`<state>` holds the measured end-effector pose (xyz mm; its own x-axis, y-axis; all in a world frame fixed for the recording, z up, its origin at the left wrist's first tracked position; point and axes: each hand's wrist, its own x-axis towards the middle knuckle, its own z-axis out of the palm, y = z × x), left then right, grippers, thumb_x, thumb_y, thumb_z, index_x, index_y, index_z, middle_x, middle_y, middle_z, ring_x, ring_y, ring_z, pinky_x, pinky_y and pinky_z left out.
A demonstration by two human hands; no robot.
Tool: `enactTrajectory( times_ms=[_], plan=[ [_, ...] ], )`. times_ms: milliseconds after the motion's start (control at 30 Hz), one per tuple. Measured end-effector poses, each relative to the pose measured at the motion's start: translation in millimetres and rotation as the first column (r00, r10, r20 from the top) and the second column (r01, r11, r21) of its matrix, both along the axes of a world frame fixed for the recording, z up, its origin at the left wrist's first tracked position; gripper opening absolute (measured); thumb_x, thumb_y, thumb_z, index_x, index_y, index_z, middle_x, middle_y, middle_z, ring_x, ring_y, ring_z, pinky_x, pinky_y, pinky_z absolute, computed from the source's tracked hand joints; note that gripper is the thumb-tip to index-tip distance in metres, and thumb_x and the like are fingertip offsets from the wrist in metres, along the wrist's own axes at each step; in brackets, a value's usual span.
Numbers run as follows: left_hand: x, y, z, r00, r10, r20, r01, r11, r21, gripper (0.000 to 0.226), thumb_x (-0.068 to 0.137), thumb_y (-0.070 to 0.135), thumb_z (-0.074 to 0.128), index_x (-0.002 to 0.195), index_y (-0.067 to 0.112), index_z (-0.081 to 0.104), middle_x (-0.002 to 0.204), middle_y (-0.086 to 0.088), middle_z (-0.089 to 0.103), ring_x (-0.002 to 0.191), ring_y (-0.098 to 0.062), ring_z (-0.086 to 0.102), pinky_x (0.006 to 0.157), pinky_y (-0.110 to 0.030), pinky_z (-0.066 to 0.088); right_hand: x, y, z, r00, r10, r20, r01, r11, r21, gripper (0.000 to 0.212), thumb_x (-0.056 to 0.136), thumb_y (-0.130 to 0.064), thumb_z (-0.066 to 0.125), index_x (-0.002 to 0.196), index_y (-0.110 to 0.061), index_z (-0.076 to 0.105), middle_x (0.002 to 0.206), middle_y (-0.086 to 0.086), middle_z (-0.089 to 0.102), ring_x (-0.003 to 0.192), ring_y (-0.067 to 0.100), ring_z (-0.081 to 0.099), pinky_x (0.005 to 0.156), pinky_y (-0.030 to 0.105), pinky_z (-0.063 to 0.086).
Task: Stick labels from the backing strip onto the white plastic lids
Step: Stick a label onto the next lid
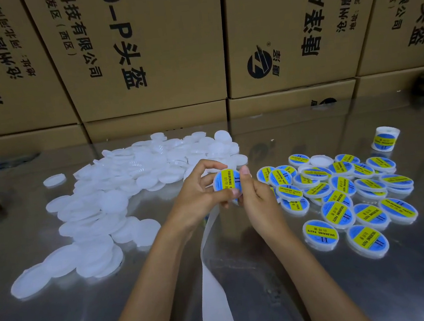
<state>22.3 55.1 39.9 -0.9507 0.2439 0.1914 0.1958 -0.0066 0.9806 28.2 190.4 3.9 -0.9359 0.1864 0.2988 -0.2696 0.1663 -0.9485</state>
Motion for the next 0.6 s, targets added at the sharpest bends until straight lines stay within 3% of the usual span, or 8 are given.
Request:
enactTrajectory(
  times_ms=[100,200,233,300,367,467,600],
  plan=[
    [-1,1,-2,0.995,0.094,-0.019,-0.093,0.995,0.038,0.036,0.076,0.002,0.084,0.101,0.010,0.058,0.090,-0.010,0.077,0.062,-0.023,0.066,0.054,-0.027,0.054,1,-3,5,0.998,0.035,0.051,-0.031,0.997,-0.064,0.060,0.104,-0.050,0.034,0.058,-0.028,0.064,0.051,-0.014,0.055,0.057,-0.001,0.053,0.078,0.034,0.051],
    [-3,0,-1,0.984,0.174,-0.048,-0.171,0.983,0.069,0.026,0.080,0.010,0.082,0.092,0.011,0.059,0.079,-0.010,0.077,0.050,-0.021,0.066,0.049,-0.026,0.053,6,-4,6,0.997,0.082,-0.009,-0.082,0.997,-0.003,0.053,0.104,-0.049,0.038,0.060,-0.040,0.065,0.054,-0.016,0.056,0.058,-0.004,0.052,0.073,0.022,0.048],
    [-4,0,-2,0.979,0.199,-0.049,-0.195,0.978,0.079,0.023,0.082,0.011,0.080,0.091,0.010,0.060,0.076,-0.010,0.076,0.048,-0.021,0.065,0.048,-0.026,0.052,7,-5,5,0.996,0.082,-0.029,-0.080,0.996,0.047,0.048,0.103,-0.050,0.039,0.066,-0.038,0.067,0.057,-0.013,0.057,0.060,-0.003,0.051,0.068,0.019,0.045],
    [-5,0,-2,0.970,0.239,-0.042,-0.234,0.967,0.100,0.018,0.085,0.011,0.078,0.092,0.007,0.062,0.074,-0.010,0.076,0.046,-0.021,0.063,0.048,-0.026,0.052,7,-5,2,0.996,0.073,-0.043,-0.065,0.984,0.165,0.045,0.100,-0.052,0.043,0.075,-0.020,0.064,0.060,-0.004,0.051,0.060,0.002,0.045,0.062,0.027,0.040],
    [-5,0,-2,0.962,0.270,-0.038,-0.265,0.959,0.097,0.016,0.088,0.014,0.076,0.094,0.006,0.064,0.074,-0.008,0.076,0.048,-0.019,0.064,0.048,-0.026,0.053,6,-4,1,0.997,0.071,-0.039,-0.060,0.972,0.226,0.046,0.100,-0.047,0.048,0.071,-0.011,0.053,0.054,-0.008,0.040,0.054,0.004,0.037,0.055,0.026,0.030],
    [-5,1,-2,0.952,0.304,-0.033,-0.302,0.951,0.062,0.009,0.092,0.022,0.072,0.093,0.013,0.071,0.075,-0.002,0.076,0.053,-0.016,0.067,0.048,-0.026,0.055,6,-3,3,0.995,0.096,-0.022,-0.088,0.970,0.226,0.045,0.102,-0.038,0.049,0.066,-0.011,0.047,0.049,-0.011,0.034,0.050,0.004,0.034,0.050,0.019,0.026],
    [-8,1,-3,0.950,0.311,-0.014,-0.308,0.947,0.089,0.018,0.100,0.027,0.060,0.109,0.025,0.075,0.094,0.008,0.077,0.078,-0.013,0.073,0.054,-0.026,0.057,0,5,5,0.995,-0.058,0.084,0.054,0.997,0.053,0.047,0.103,-0.040,0.046,0.062,-0.017,0.044,0.051,-0.011,0.039,0.049,0.004,0.035,0.050,0.019,0.030]
  ],
)
